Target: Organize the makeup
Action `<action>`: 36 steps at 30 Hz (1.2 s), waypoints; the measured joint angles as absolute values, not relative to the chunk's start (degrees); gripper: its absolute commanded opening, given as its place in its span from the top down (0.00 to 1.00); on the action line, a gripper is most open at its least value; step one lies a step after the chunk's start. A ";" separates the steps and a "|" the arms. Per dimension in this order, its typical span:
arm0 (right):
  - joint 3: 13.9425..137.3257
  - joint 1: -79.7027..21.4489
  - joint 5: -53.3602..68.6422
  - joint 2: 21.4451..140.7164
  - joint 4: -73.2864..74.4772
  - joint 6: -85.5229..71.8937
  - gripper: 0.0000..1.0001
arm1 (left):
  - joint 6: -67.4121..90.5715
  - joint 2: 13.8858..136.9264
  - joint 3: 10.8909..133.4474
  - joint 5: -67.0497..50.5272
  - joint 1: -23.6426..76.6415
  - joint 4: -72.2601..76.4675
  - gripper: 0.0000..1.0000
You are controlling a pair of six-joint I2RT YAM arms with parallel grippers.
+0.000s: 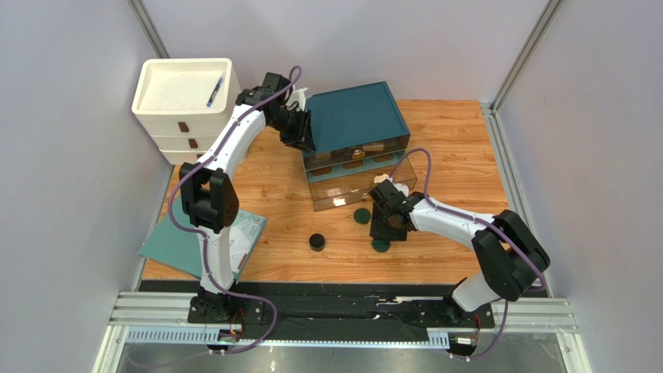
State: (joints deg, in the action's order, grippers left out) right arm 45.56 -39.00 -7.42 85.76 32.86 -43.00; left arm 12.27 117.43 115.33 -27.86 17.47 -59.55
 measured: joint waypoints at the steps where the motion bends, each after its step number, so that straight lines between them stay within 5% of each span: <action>1: 46.28 -39.16 -7.42 86.50 33.17 -43.13 0.48 | 12.27 117.32 115.22 -27.86 17.47 -59.44 0.65; 5: 48.84 -39.97 -7.31 89.36 33.39 -43.68 0.71 | 12.29 117.30 115.15 -27.86 17.47 -59.37 0.65; 8: 50.06 -40.69 -6.70 91.00 33.23 -43.62 0.99 | 12.27 117.23 115.09 -27.83 17.45 -59.33 0.64; 14: 51.05 -42.46 -5.28 92.36 31.18 -44.58 1.00 | 12.29 116.88 114.41 -27.83 17.45 -58.72 0.65; 17: 51.24 -43.13 -5.56 92.38 31.09 -44.31 0.96 | 12.29 116.75 114.19 -27.83 17.45 -58.48 0.65; 20: 51.48 -43.94 -5.91 92.38 31.57 -43.38 0.68 | 12.32 116.64 113.99 -27.86 17.45 -58.28 0.65; 23: 51.59 -45.98 -6.42 91.68 32.80 -41.65 0.56 | 12.34 116.57 113.89 -27.88 17.45 -58.19 0.65; 36: 47.66 -52.12 -8.16 86.26 37.26 -39.68 0.47 | 12.45 115.39 111.68 -28.12 17.34 -56.14 0.65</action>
